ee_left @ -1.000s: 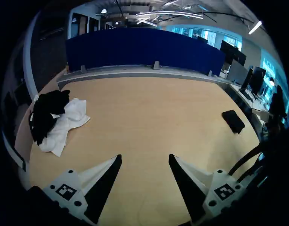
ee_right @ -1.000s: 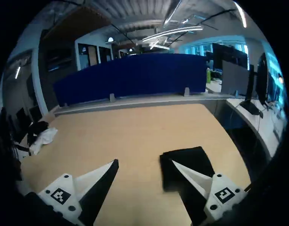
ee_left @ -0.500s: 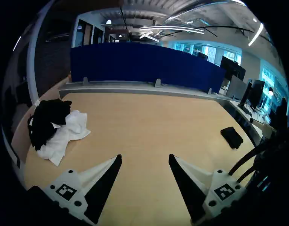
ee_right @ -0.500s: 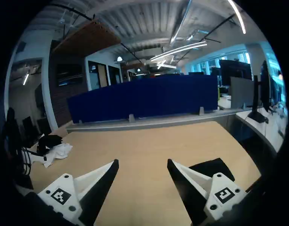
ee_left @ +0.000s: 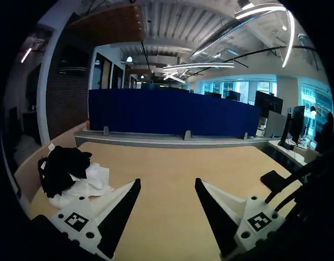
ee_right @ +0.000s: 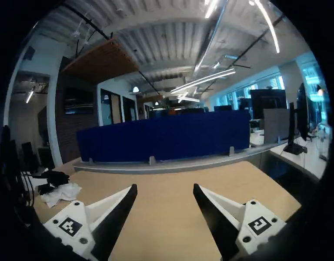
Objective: Fold towel
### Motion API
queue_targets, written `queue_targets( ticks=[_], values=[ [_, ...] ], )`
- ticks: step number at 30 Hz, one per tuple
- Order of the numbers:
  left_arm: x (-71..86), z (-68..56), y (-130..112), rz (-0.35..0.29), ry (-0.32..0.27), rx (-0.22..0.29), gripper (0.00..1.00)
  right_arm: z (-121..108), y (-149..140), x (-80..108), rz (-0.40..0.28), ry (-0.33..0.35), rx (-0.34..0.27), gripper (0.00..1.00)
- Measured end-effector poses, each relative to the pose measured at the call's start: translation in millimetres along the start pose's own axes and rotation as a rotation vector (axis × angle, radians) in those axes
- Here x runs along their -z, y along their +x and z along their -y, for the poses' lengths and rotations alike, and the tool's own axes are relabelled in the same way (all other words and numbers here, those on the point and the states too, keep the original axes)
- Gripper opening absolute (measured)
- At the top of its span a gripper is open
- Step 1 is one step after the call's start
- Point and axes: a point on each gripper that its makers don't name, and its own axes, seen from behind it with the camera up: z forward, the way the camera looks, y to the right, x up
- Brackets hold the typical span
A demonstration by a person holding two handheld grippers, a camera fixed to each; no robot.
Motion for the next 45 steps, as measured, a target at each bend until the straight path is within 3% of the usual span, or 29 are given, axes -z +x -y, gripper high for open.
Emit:
queue_targets(
  ticks=[8,12,18,30,45],
  values=[
    [-1.8,11.8,19,-0.106,0.022,-0.014,0.92,-3,5,-5.8,-0.014,-0.03,0.02,1.0],
    [-2.9,14.0,25,-0.145,0.043,-0.049,0.92,13,8,-7.9,-0.012,0.003,0.023,1.0],
    [-6.6,14.5,24,-0.195,0.052,-0.058,0.92,37,-5,-18.6,0.062,0.058,-0.003,1.0],
    [-21.1,47.7,-4,-0.251,0.112,-0.122,0.92,16,-2,-37.2,0.071,-0.006,-0.079,1.0],
    [-62.4,66.6,-56,-0.285,0.106,-0.107,0.92,17,-22,-50.6,0.037,-0.012,-0.013,1.0]
  ],
)
